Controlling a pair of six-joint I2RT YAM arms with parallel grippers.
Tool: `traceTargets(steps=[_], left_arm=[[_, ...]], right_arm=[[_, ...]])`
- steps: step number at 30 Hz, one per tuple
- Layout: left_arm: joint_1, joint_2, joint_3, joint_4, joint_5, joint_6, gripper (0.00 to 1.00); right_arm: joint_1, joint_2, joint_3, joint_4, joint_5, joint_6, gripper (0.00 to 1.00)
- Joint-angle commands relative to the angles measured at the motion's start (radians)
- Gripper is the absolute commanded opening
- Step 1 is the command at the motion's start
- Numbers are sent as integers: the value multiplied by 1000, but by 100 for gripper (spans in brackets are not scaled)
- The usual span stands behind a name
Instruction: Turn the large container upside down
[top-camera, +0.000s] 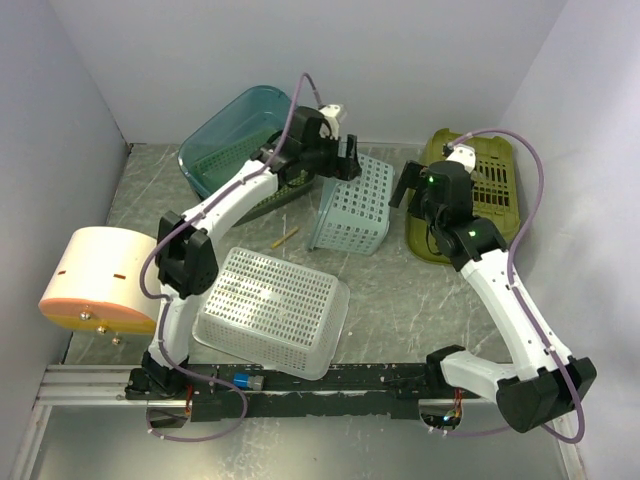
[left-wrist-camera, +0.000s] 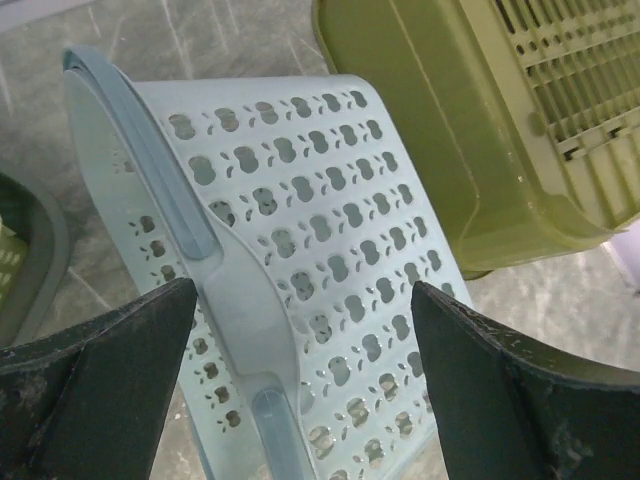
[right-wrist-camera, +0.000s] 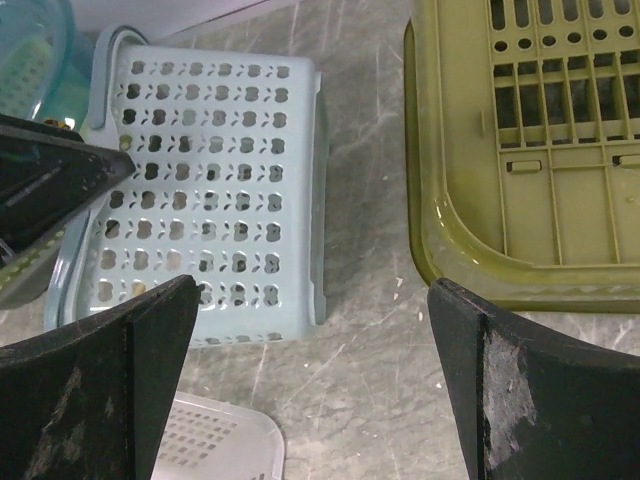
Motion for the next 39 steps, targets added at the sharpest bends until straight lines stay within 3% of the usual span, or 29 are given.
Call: traceTargets(steps=[1,7,12,16,26,36,38,39], left_arm=[[-82,-25,41,-110,-257,132,99],[-164,-73,-14,-118,-504,177,99],[-183,-63,-19,-157,-549,192,99],[-186,-62,-18,-200,-567,179,90],[-188,-108,-120,-190,-554,152,62],[-176,-105,-117,-198,-537,149,20],[-168,-107,-115,-204,-524,144,8],[-159,-110,-117,-205,-510,140,7]], right_arm=[[-3,-4,-11,13,0,-9,100],[-4,-37,-28,20,46,-3,100],[-3,-53,-33,29,52,-2,100],[-4,-39,-23,26,48,-4,100],[-4,-18,-21,39,28,6,100],[-3,-15,-39,40,3,16,100],[-17,1,-38,41,-80,31,100],[-28,10,-40,46,-132,43,100]])
